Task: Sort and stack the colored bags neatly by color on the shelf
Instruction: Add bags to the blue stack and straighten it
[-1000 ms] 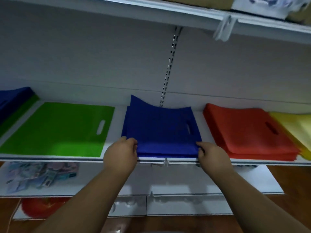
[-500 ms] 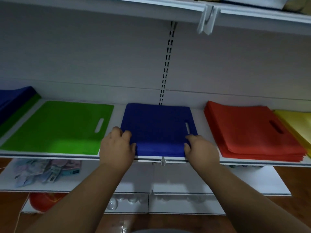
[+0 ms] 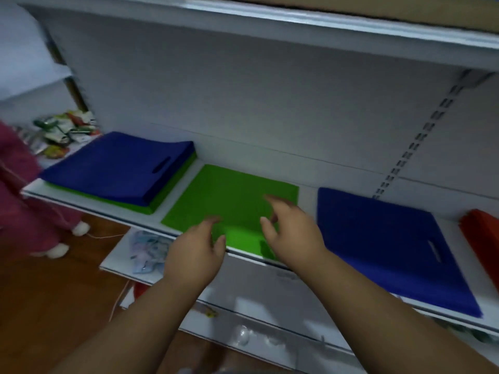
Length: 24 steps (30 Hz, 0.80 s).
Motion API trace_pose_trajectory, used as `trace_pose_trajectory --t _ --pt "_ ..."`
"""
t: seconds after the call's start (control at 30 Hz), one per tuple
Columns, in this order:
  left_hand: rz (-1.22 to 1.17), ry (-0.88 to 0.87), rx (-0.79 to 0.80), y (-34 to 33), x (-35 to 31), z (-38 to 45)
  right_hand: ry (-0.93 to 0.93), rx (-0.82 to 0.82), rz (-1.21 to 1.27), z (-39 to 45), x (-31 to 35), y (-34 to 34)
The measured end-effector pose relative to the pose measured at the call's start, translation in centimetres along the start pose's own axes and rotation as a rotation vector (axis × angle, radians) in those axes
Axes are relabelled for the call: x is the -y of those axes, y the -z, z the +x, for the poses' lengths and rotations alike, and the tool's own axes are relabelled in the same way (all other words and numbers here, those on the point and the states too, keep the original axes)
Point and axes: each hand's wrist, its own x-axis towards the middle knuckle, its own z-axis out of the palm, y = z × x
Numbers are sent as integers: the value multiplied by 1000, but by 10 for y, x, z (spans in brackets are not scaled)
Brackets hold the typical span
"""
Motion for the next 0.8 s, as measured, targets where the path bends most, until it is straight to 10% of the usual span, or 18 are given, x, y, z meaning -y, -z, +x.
trace_pose_trajectory --t 0.5,0.8 --pt "-500 431 167 122 220 59 -82 472 26 123 196 -160" --pt "-1067 834 -20 128 241 83 -151 90 54 122 197 -165"
